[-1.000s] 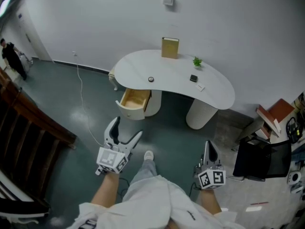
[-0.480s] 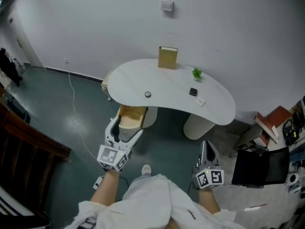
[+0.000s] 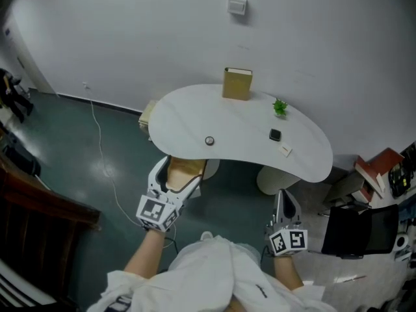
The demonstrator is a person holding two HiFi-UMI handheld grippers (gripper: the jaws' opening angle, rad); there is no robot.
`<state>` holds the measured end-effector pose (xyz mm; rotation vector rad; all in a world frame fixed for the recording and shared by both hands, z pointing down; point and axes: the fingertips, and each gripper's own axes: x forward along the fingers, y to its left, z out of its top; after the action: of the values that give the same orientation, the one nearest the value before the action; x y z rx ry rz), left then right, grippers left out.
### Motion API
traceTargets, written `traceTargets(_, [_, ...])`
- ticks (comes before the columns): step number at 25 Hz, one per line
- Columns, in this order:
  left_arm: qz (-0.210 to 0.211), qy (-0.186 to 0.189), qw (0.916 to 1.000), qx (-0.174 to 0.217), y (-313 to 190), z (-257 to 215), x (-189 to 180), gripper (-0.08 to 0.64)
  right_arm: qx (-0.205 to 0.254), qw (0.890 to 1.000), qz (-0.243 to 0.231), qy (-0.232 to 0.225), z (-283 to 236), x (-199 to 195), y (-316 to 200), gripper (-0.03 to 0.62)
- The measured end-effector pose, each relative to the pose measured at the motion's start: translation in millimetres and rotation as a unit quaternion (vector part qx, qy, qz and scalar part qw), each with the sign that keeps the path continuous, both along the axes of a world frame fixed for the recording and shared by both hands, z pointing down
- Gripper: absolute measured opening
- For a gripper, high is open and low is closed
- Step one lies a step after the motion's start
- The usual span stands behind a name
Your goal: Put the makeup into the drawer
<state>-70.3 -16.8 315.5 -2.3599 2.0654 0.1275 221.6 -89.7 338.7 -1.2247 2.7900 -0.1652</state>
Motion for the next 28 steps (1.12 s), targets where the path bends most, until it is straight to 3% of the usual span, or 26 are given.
traceTargets(13, [0.015,0.018,0.9993,-0.031,-77,33,-30,0.423,-0.015,1.000,-0.018,0.011,12,-59,-69,0.017])
traceTargets(28, [-0.040,0.014,0.9978,-0.051,-194,36,-44,0.423,-0.041,0.994,-0.100,0.005,27,-103,-193,0.017])
